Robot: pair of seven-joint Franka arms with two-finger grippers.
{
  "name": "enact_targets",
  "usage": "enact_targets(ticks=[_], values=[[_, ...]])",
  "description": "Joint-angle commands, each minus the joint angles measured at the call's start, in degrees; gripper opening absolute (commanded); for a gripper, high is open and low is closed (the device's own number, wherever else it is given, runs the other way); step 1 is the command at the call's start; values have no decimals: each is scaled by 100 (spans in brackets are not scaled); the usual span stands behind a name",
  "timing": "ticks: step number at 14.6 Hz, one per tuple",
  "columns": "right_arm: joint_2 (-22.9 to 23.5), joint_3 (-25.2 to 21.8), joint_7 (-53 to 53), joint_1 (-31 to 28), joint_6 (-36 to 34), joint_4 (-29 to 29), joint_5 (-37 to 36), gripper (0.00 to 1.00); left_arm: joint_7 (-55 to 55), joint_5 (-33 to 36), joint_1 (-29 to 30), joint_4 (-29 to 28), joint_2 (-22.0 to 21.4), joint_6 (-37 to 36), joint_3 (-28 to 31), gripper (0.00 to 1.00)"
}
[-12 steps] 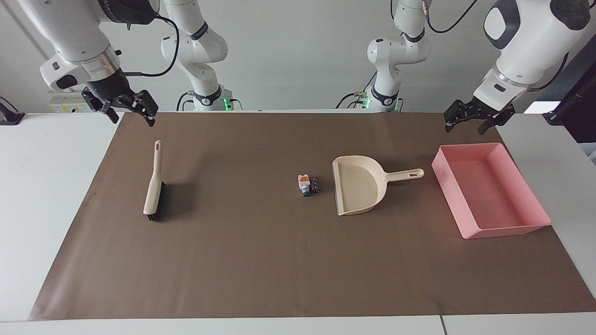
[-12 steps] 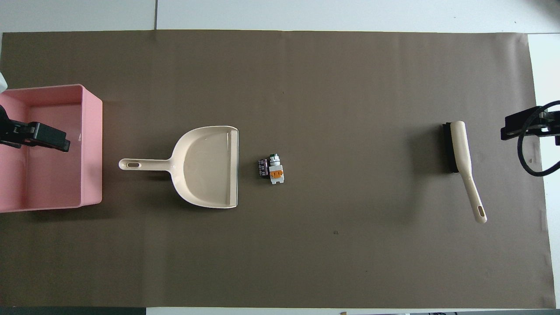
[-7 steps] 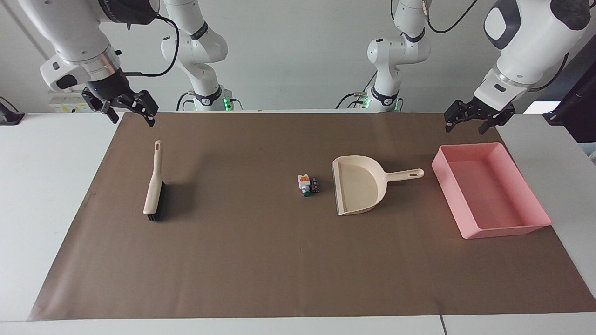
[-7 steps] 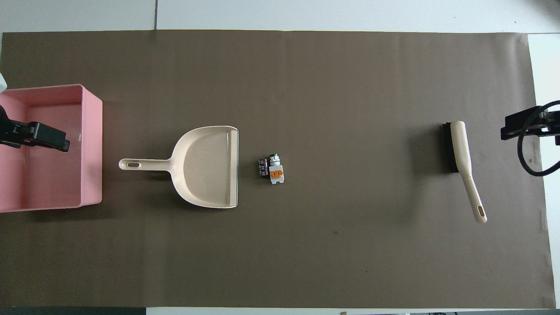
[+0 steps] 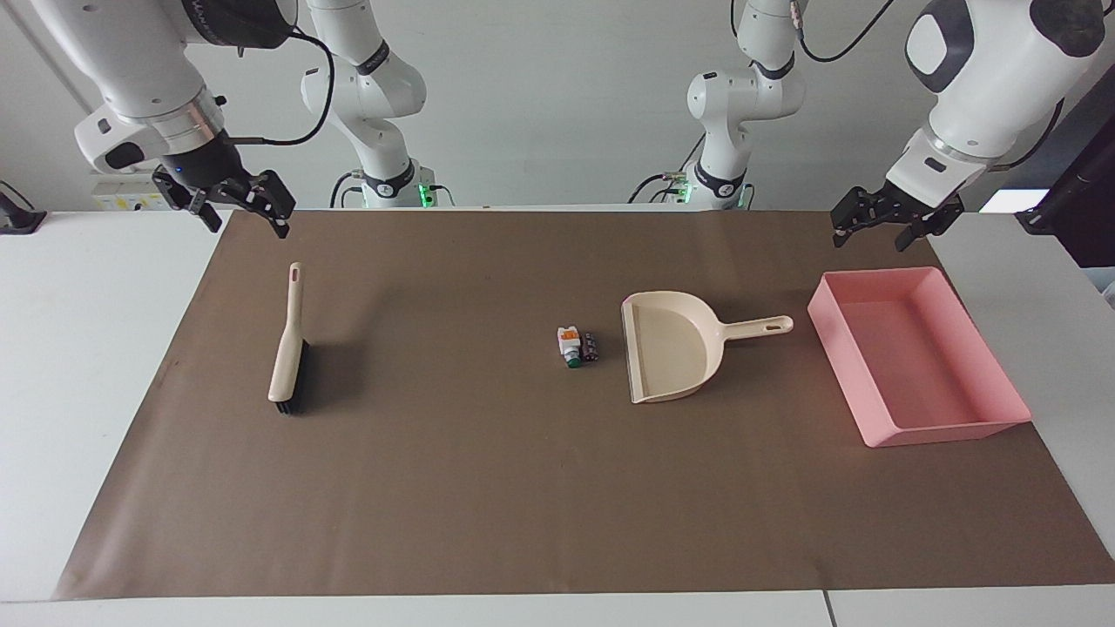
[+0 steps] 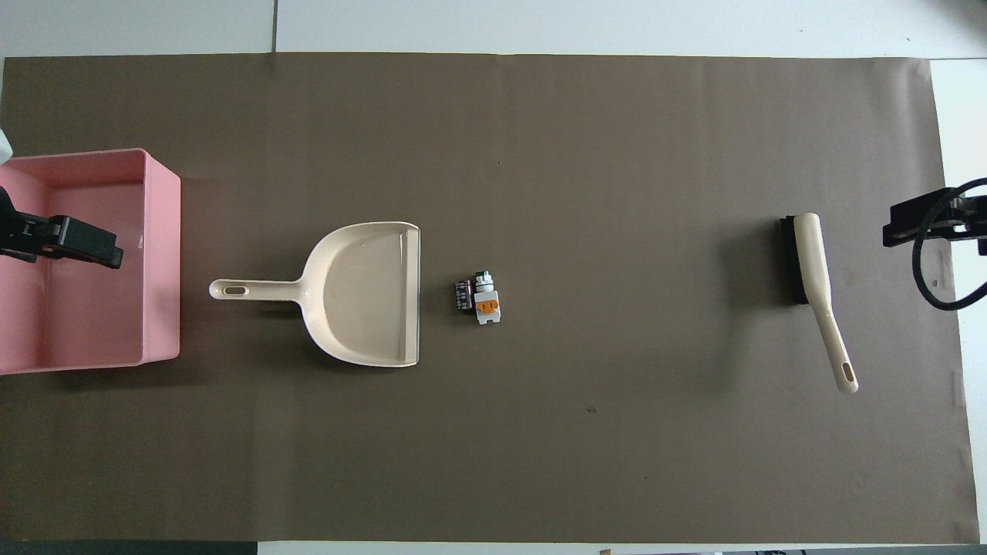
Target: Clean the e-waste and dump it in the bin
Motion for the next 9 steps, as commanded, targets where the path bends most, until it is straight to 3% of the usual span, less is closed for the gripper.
enact_targets(ticks=[1, 4, 7, 9], values=[[-444, -1, -316, -62, 605, -935, 37, 100, 28, -9, 28, 31, -46, -360, -65, 99], [-770, -10, -325, -70, 1519, -2131, 90, 100, 482, 9, 11, -13, -55, -63, -82, 97], [-648, -37, -692, -315, 1837, -2484, 90, 99, 1852, 9, -24, -57, -11, 78, -117, 97], [-630, -37, -1157, -491, 2397, -3141, 98, 99, 2600, 9, -182, -302, -37, 490, -118, 97]])
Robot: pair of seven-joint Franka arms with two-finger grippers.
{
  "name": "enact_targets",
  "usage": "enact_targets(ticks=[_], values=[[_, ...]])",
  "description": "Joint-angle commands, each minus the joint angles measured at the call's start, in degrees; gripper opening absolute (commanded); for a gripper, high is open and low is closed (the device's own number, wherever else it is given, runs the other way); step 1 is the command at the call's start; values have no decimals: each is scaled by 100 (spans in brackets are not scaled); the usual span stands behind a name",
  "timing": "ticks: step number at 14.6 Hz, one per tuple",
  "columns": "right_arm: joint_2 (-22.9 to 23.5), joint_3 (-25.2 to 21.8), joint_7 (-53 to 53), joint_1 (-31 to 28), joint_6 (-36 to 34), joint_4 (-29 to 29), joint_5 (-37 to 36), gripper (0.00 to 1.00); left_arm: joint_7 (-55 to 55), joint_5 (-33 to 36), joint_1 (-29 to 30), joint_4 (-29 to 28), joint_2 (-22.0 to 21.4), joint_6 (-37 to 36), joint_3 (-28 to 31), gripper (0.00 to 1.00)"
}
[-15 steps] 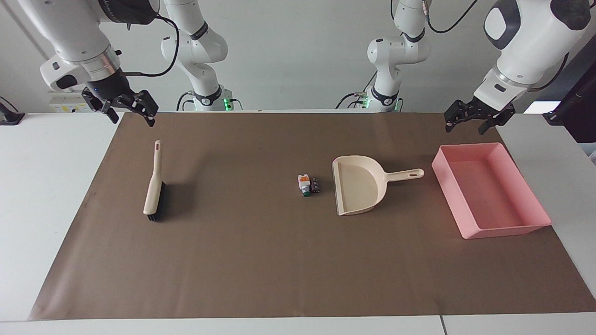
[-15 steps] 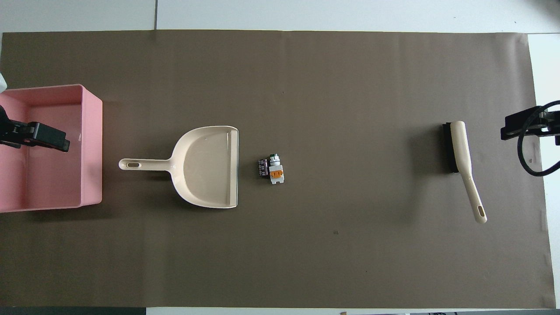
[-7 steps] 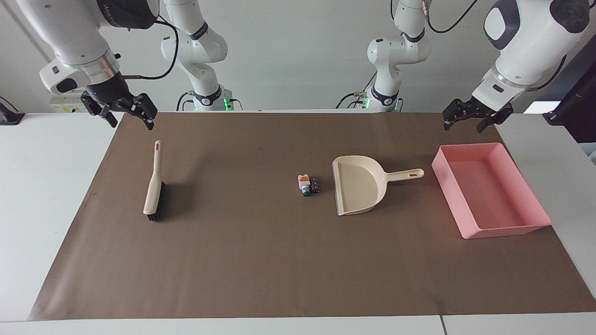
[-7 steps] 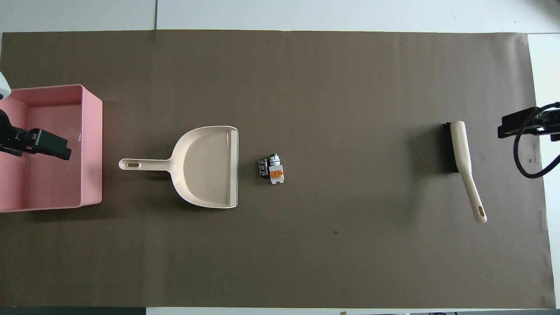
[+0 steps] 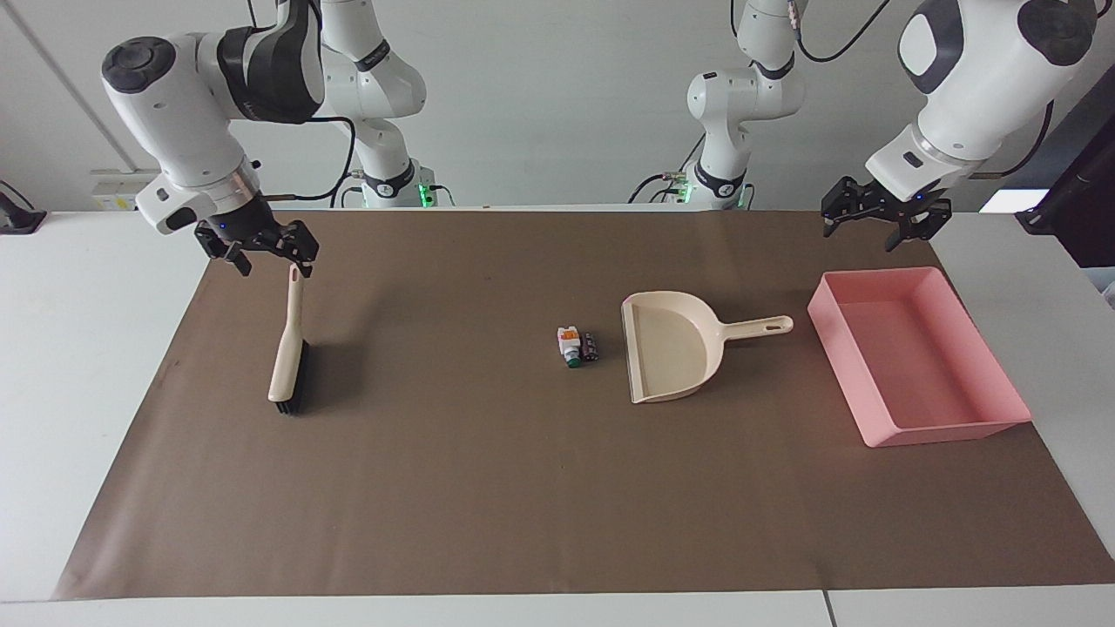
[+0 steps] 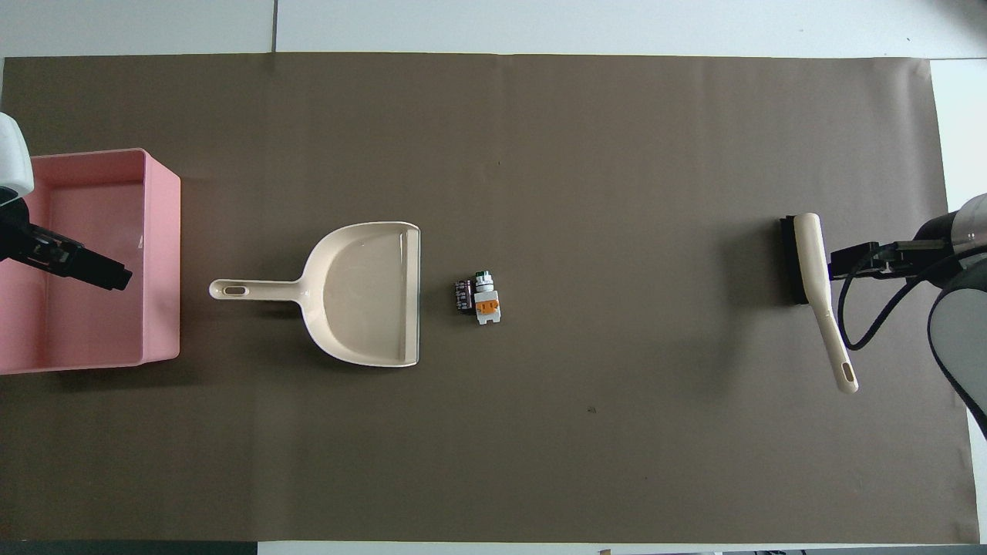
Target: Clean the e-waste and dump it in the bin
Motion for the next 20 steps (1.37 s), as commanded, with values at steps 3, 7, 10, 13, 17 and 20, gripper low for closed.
enact_targets(ticks=[3, 7, 10, 13, 17, 20], values=[[-105, -8, -674, -381, 1467, -1461, 114, 99, 1516, 17, -300, -413, 50, 559, -12, 97], [88, -8, -884, -600, 1950, -1839, 123, 99, 2755, 288, -686, -993, 173, 1209, -12, 95], [116, 1, -885, -654, 2224, -2147, 150, 98, 3258, 913, -942, -1589, 165, 1831, -12, 93], [116, -8, -893, -654, 2338, -2279, 149, 98, 3268, 1229, -1126, -2126, 209, 2578, -12, 89], [107, 1, -1042, -654, 2338, -2288, 141, 92, 3268, 1844, -1346, -2637, 226, 3028, -12, 82], [107, -8, -1481, -654, 2303, -2289, 150, 50, 3268, 2004, -1399, -2804, 288, 3126, -12, 80]])
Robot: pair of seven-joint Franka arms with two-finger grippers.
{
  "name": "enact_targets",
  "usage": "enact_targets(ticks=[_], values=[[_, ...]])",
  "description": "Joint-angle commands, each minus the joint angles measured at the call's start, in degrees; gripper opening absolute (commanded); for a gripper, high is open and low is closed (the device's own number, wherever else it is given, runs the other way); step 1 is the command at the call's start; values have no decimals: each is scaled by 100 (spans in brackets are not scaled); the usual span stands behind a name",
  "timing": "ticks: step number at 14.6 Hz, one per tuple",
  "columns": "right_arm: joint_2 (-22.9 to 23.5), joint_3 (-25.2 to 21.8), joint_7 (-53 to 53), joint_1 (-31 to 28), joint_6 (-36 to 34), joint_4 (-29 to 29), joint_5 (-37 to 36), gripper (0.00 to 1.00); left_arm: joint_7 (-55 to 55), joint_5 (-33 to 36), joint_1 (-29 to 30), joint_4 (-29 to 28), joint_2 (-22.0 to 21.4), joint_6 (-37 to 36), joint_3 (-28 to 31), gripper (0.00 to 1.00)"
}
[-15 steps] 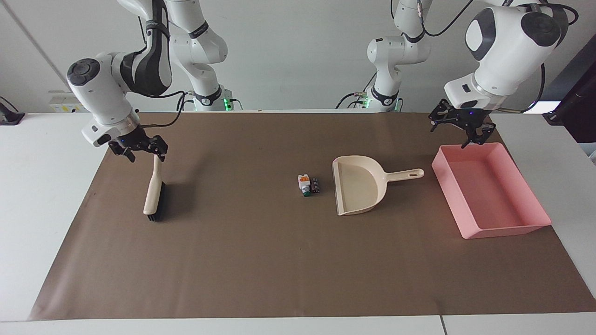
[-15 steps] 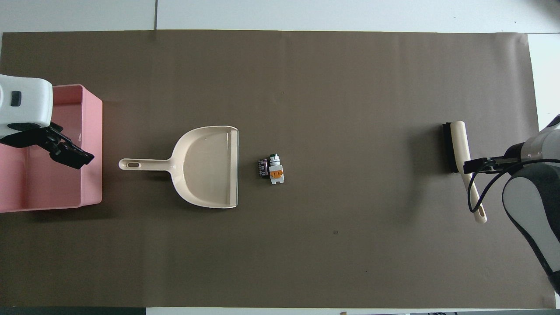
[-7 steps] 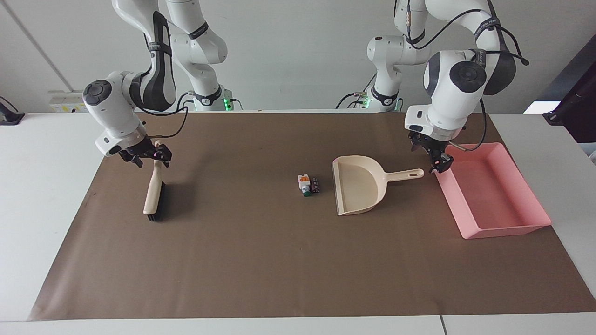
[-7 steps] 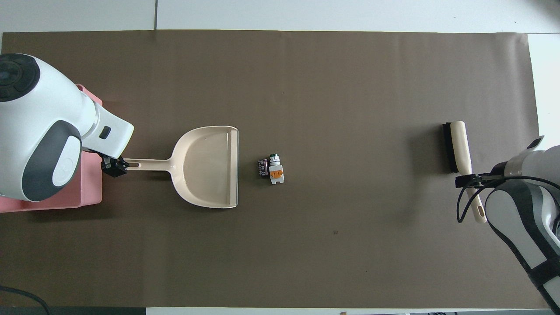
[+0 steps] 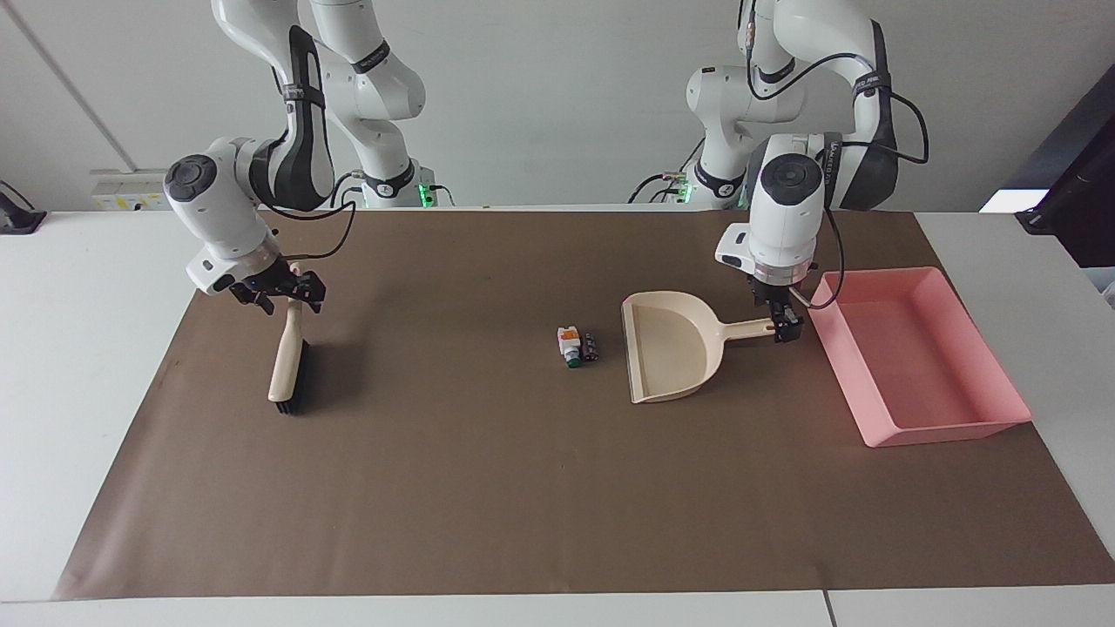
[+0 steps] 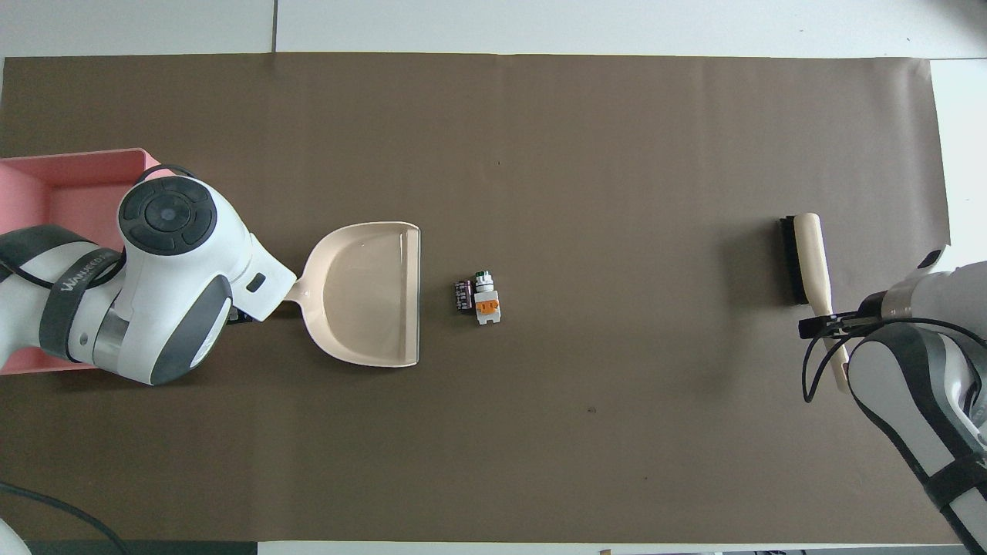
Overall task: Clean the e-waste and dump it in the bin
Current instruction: 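Grasp the dustpan handle with the left gripper while the right gripper reaches the brush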
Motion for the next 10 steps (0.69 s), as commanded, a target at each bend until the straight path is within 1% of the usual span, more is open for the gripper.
enact_targets(ticks=[1, 2, 3, 5, 7, 8, 9, 10], values=[[-86, 21, -377, -60, 53, -89, 135, 36, 88, 154, -120, -241, -54, 184, 63, 79], [-77, 29, -333, -60, 44, -71, 143, 9, 88, 198, -120, -337, -62, 192, 54, 79], [-77, 29, -211, -51, 44, -71, 143, 0, 80, 251, -181, -416, -63, 193, 54, 78], [-77, 29, -149, -16, 18, -54, 143, 0, -8, 269, -270, -505, -36, 315, 54, 77], [-59, 29, -105, -7, -78, 16, 161, 0, -105, 269, -349, -522, 78, 368, 54, 75], [-51, 29, -104, 2, -279, 173, 256, 0, -140, 269, -392, -522, 113, 403, 63, 75], [-33, 64, -44, 28, -638, 462, 344, 0, -166, 277, -410, -522, 139, 421, 63, 75], [-33, 65, 148, 176, -1007, 778, 363, 0, -184, 269, -402, -522, 140, 421, 63, 75]])
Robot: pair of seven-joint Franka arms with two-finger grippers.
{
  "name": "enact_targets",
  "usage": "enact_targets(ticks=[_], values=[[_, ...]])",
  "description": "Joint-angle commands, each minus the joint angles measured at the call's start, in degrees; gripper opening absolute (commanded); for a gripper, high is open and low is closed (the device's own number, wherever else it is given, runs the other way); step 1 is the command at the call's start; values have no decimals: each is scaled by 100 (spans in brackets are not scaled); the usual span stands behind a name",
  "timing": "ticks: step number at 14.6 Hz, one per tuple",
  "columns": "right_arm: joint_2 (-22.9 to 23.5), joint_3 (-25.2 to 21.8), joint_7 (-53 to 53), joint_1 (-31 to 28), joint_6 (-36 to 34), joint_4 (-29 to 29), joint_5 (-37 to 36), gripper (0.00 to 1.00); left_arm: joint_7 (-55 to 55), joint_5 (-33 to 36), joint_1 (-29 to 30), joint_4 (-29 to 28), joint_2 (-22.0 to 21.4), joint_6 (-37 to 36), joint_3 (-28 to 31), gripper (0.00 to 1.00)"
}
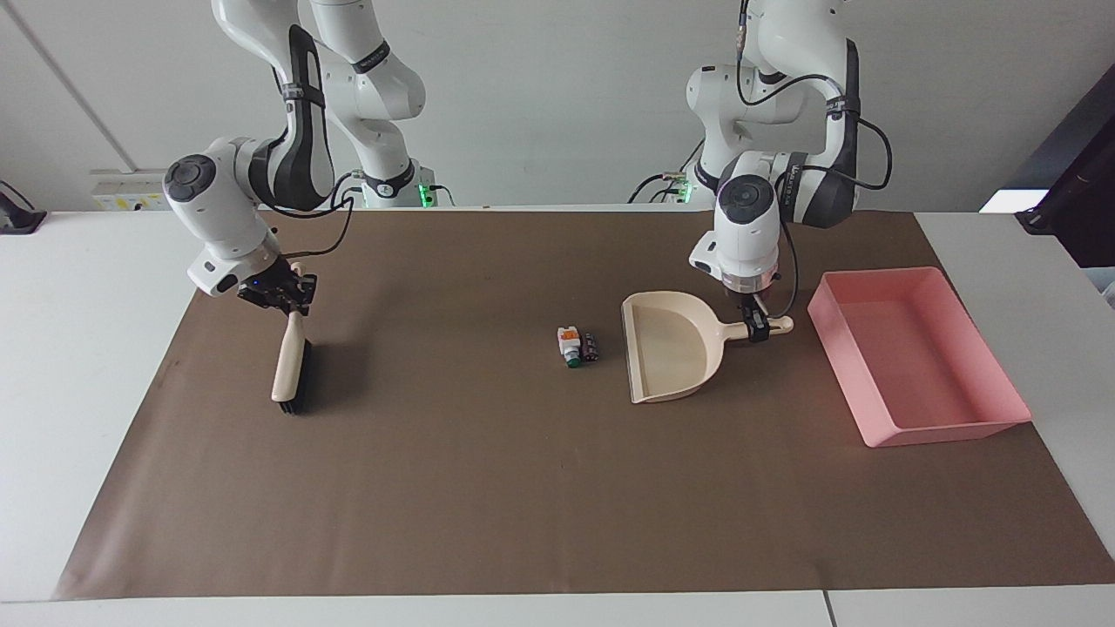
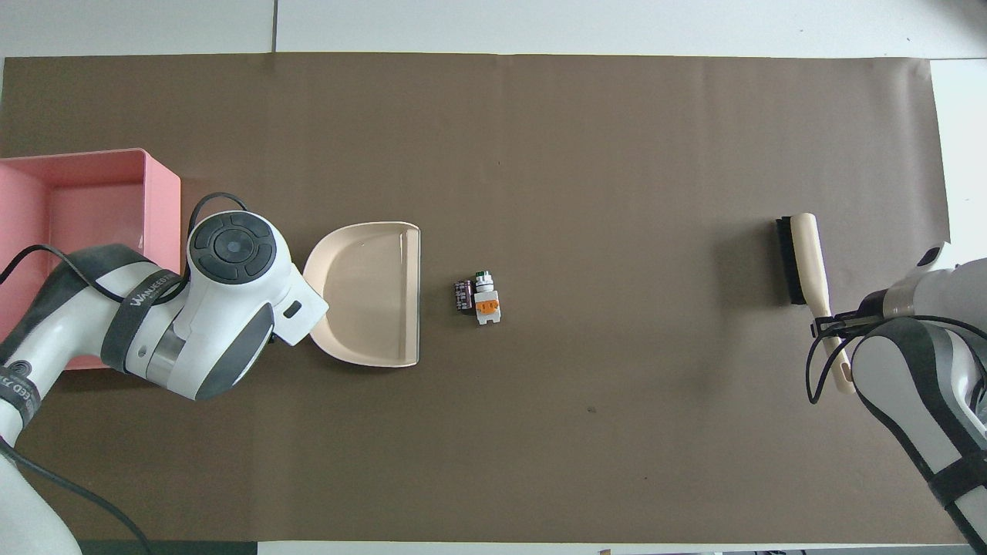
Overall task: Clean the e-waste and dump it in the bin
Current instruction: 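Lift the brush with the right gripper and carry it toward the dustpan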
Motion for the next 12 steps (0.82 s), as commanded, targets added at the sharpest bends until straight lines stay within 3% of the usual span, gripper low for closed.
enact_targets(ticks=[1, 4, 7, 10, 12], values=[[-29, 49, 555, 355, -968, 844, 158, 0, -143, 140, -85, -94, 6, 161, 66, 74], [-108, 58, 1565, 1084, -1454, 1190, 88, 0, -143, 140, -85, -111, 6, 152, 66, 66], [-178, 67, 2314, 1902, -1613, 1164, 79, 0, -143, 140, -102, -111, 23, 152, 57, 51], [-205, 67, 3428, 2754, -1543, 1085, 61, 0, -125, 140, -102, -41, 24, 73, 66, 24], [-170, 67, 4202, 3264, -1420, 988, 61, 0, -46, 140, -102, 11, 6, -14, 66, 21]])
